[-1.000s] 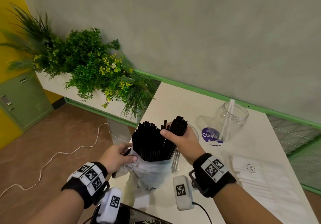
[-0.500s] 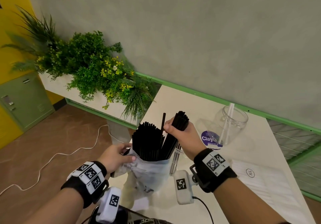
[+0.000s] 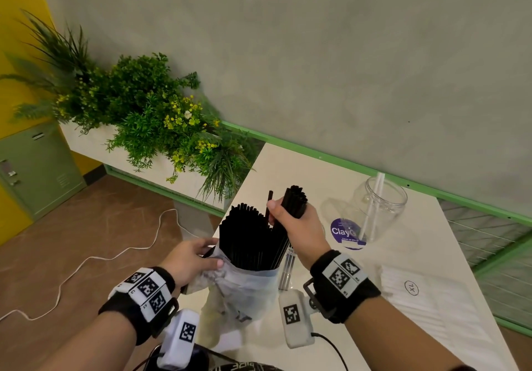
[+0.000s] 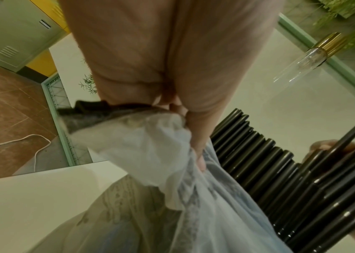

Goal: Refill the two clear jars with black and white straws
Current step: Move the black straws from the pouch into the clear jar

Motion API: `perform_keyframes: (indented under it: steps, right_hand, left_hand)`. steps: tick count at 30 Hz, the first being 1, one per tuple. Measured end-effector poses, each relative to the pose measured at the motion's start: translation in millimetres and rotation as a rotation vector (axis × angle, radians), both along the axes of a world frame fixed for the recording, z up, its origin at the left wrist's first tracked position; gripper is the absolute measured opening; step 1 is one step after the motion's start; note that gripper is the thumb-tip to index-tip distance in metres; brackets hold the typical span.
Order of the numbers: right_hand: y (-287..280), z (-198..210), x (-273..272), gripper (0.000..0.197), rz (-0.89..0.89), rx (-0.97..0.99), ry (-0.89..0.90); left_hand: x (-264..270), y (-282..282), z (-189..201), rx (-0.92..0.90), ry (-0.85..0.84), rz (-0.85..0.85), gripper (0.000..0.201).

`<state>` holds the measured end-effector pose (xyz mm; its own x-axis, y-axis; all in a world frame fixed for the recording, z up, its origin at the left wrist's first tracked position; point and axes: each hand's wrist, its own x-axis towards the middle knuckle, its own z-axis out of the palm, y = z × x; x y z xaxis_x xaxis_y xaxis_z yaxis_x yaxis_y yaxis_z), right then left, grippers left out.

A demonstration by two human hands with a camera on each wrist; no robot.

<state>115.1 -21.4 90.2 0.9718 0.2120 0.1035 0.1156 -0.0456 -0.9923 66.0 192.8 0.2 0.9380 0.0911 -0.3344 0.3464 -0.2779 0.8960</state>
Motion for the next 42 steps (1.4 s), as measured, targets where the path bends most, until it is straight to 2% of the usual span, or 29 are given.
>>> perform_keyframes:
  steps: [6, 12, 16, 20, 29, 32, 35, 42]
  right_hand:
    - [4.1, 0.3, 4.1, 0.014, -0.054, 0.005, 0.021]
    - [7.7, 24.4, 4.9, 0.005, 0.001, -0.005, -0.015]
    - [1.5, 55.4, 7.5, 0.012, -0.035, 0.049, -0.106]
    - [-14.2, 79.2, 18.3, 0.014, -0.095, 0.207, -0.096]
    - [-53.0, 96.6, 37.2, 0.017, -0.314, 0.396, -0.177]
    - [-60.2, 94.0, 41.8, 0.015, -0.383, 0.387, -0.238]
    - [-59.4, 80.9, 46.0, 0.015, -0.46, 0.274, -0.29]
    - [-53.3, 19.8, 54.7, 0.023, -0.558, 0.19, -0.13]
  left_hand:
    - [1.8, 1.8, -1.4, 0.019, -0.014, 0.0, 0.057]
    - [2.9, 1.1, -1.8, 0.034, -0.025, 0.006, 0.054]
    - [3.3, 3.8, 0.3, 0.095, -0.031, -0.022, 0.056]
    - [3.3, 4.8, 0.4, 0.092, -0.023, -0.037, 0.059]
    - [3.8, 4.2, -2.1, 0.068, -0.018, -0.036, 0.058]
    - [2.9, 4.5, -2.4, 0.071, -0.02, -0.048, 0.056]
    - [3.1, 4.8, -2.6, 0.076, -0.018, -0.059, 0.054]
    - [2.2, 7.8, -6.4, 0.075, 0.0, -0.053, 0.051]
